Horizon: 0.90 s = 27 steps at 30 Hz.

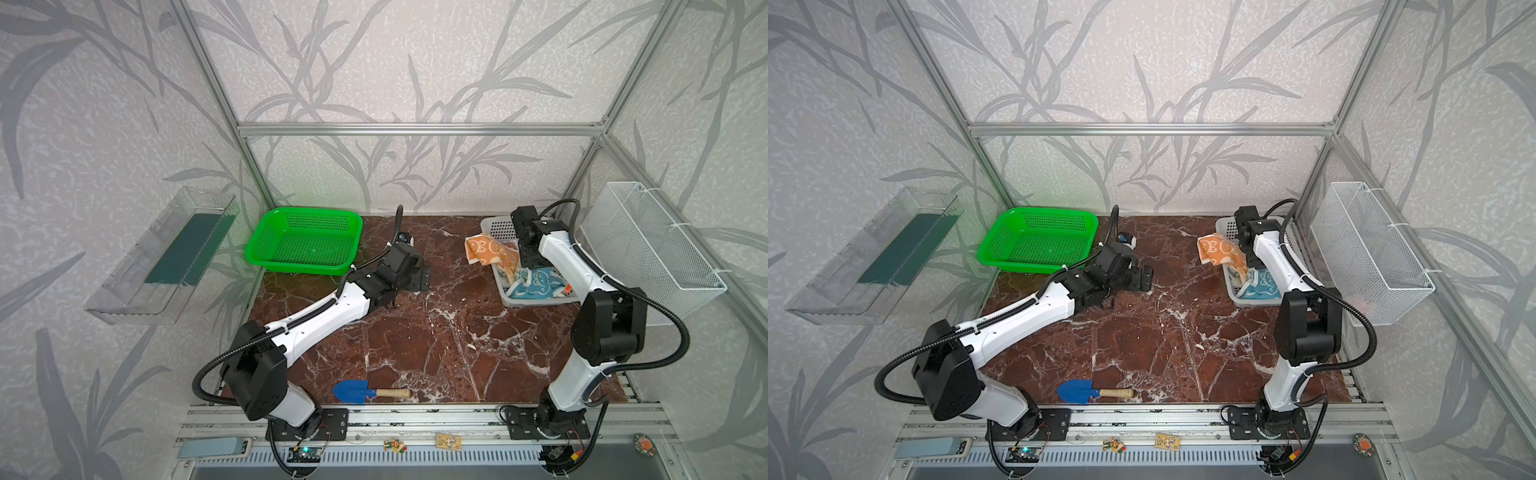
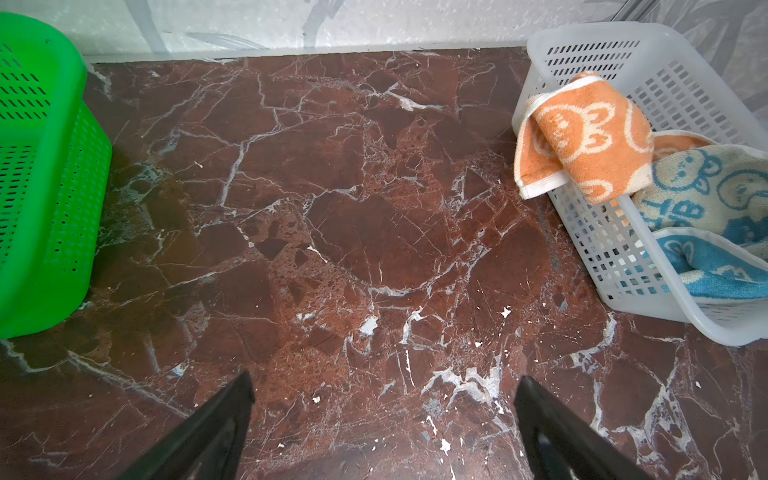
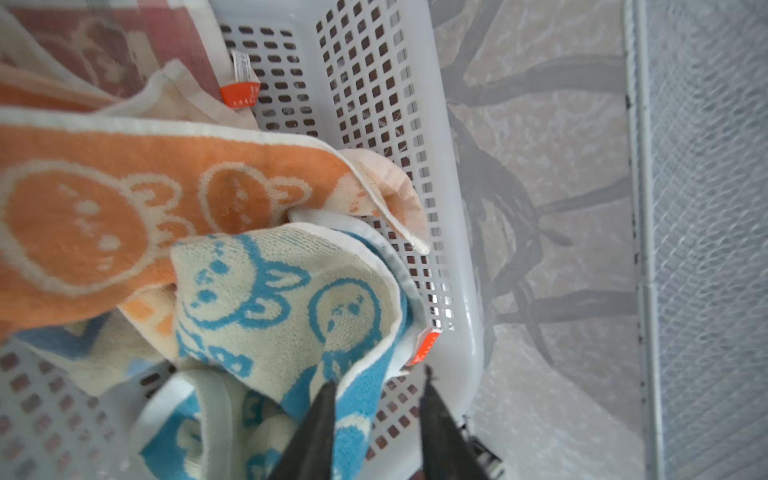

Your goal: Fold and stack the towels

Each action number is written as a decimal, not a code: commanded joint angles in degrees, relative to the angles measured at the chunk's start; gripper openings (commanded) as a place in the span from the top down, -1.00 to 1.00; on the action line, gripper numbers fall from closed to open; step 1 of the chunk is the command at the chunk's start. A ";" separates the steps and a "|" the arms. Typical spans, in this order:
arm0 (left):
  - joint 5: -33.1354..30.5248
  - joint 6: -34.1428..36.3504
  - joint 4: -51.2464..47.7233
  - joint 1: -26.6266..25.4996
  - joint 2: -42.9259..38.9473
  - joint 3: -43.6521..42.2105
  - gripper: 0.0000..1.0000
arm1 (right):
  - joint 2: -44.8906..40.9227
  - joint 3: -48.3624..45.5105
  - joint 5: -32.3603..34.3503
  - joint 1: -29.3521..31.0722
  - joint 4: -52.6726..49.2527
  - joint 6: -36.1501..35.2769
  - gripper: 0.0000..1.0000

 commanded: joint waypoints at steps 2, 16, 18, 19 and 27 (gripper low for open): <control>-0.09 -0.11 -0.49 0.20 -0.03 1.26 -0.98 | -3.88 0.40 -8.85 2.29 3.19 0.89 -0.53; -1.27 0.46 -2.02 0.62 -1.81 -0.32 -0.98 | 15.39 24.92 -19.08 11.94 -1.90 0.28 -0.98; -1.58 0.84 -2.49 0.97 -2.43 -0.65 -0.98 | 19.10 29.58 -17.05 12.29 -4.99 0.50 -0.98; -1.58 1.03 -2.58 1.07 -2.62 -0.89 -0.98 | 20.35 31.02 -16.87 12.26 -5.80 0.48 -0.99; -0.52 1.00 -2.53 2.40 -2.03 -1.16 -0.98 | 22.58 32.39 -13.36 12.39 -7.07 1.16 -0.18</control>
